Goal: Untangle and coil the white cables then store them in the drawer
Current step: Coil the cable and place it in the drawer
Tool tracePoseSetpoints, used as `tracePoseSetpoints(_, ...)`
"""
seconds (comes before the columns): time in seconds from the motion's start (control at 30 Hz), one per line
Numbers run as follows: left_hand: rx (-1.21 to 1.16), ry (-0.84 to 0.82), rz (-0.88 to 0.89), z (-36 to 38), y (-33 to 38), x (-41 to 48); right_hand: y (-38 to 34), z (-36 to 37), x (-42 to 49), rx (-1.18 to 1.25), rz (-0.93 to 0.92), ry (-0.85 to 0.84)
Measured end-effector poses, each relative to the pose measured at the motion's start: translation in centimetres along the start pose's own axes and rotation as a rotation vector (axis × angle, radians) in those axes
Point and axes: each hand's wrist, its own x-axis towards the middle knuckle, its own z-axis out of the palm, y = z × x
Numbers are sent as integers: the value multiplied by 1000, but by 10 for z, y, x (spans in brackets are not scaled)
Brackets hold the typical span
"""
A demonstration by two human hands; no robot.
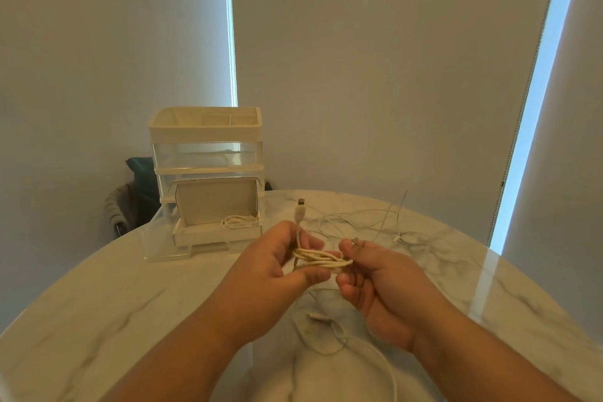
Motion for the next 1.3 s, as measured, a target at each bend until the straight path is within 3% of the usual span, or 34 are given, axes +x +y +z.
tracePoseSetpoints(0.17, -327, 72, -165, 5, 9, 1, 3, -4, 5, -173, -84, 59)
tracePoseSetpoints(0.37, -561, 197, -338, 11, 11, 4, 4, 6, 0, 91, -104, 34)
tracePoseSetpoints(0.63, -579, 323, -353, 17, 4, 6, 8, 7, -5, -98, -207, -66)
tracePoseSetpoints(0.83, -668, 472, -371, 29, 4, 4, 14, 6, -5, -190, -89, -88)
tracePoseSetpoints(0.93, -646, 543, -414, 25, 3, 6, 17, 4, -5, -349, -169, -124)
tracePoseSetpoints(1.17, -566, 471, -455, 32, 4, 4, 18, 11, -10, -399, -172, -168)
tracePoseSetpoints(1.3, -732, 483, -551, 30, 11, 5, 19, 12, -9, -509, -170, -165)
